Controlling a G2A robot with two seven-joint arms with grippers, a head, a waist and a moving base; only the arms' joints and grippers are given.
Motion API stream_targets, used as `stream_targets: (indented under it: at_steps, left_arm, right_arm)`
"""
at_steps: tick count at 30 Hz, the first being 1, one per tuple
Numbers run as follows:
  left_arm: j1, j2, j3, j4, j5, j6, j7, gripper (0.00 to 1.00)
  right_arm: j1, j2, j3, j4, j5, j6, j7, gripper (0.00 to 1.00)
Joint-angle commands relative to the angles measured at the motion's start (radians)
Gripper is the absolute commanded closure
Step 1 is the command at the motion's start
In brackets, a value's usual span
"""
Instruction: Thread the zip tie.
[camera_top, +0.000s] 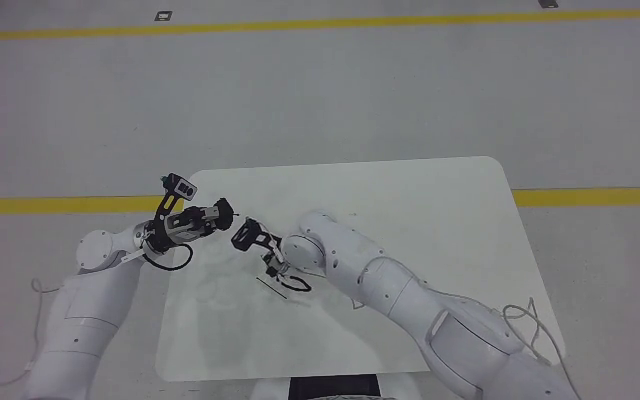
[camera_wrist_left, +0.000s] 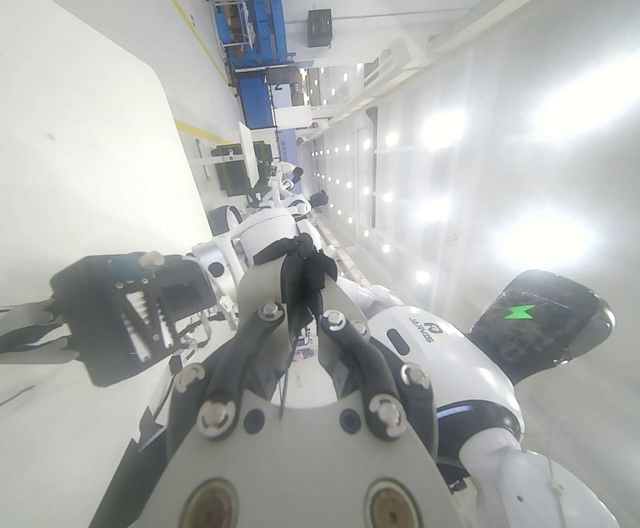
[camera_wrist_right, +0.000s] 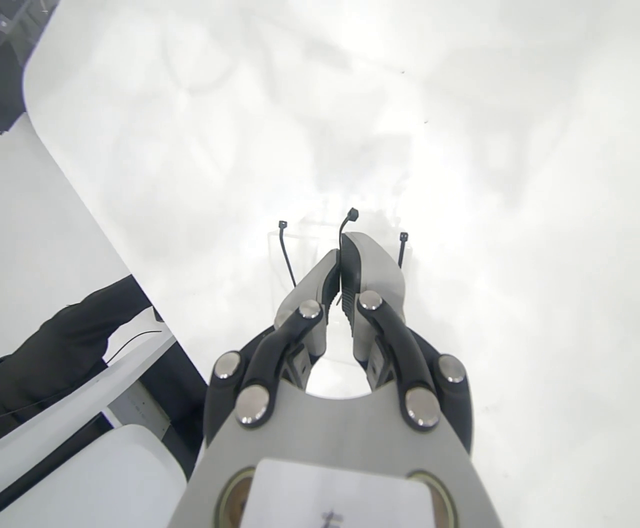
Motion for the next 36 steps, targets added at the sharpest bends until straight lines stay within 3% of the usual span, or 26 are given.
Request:
stream_targets:
  at_steps: [1, 9, 15, 20, 36]
  left_arm:
    - [0.000, 0.000, 0.000, 0.000, 0.000, 0.000, 0.000, 1.00]
    - [0.000, 0.000, 0.000, 0.000, 0.000, 0.000, 0.000, 1.00]
    - [0.000, 0.000, 0.000, 0.000, 0.000, 0.000, 0.000, 1.00]
    - [0.000, 0.000, 0.000, 0.000, 0.000, 0.000, 0.000, 1.00]
    - [0.000, 0.000, 0.000, 0.000, 0.000, 0.000, 0.000, 1.00]
  right_arm:
    - [-0.017, 0.014, 0.024, -0.022, 0.003, -0.019, -0.015, 1.00]
    - [-0.092, 0.071, 0.118, -0.119, 0.013, -0.108, -0.057, 1.00]
    - [-0.146, 0.114, 0.154, -0.218, 0.032, -0.109, -0.085, 1.00]
    - [-0.154, 0.144, 0.143, -0.266, 0.089, -0.109, -0.098, 1.00]
    - [-0.170, 0.147, 0.142, -0.276, 0.079, -0.107, -0.120, 1.00]
